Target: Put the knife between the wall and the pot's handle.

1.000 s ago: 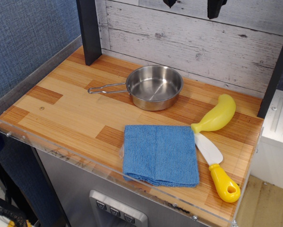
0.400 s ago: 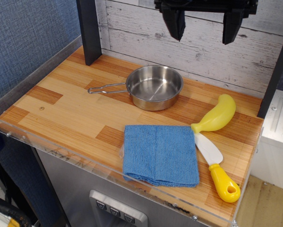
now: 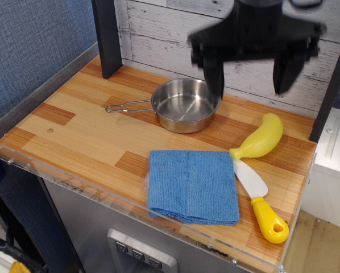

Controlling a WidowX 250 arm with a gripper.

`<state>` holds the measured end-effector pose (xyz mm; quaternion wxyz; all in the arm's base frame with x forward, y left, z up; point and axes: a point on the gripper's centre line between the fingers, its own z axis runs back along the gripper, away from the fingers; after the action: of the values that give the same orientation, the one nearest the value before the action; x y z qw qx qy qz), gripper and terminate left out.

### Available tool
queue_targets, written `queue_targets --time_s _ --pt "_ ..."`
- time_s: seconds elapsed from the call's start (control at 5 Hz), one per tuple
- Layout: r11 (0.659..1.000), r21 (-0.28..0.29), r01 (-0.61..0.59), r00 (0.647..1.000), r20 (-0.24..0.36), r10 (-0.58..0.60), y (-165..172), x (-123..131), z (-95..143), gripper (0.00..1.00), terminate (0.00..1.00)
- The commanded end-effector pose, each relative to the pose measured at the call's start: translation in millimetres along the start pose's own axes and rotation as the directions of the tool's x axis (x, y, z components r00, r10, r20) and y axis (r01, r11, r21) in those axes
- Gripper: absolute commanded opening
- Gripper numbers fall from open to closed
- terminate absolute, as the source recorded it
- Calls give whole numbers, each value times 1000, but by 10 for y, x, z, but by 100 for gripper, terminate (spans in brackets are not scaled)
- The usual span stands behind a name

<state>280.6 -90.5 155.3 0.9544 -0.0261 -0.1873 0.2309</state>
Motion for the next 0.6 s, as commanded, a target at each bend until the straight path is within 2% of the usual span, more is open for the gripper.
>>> queue_targets --time_s 0.0,0.2,0.4 --pt "984 -13 -180 979 -96 178 -107 -303 -186 100 0" --pt "984 7 -178 976 -129 178 -86 -409 -386 100 0" --pt "985 2 -174 972 -161 172 -45 -500 -603 100 0"
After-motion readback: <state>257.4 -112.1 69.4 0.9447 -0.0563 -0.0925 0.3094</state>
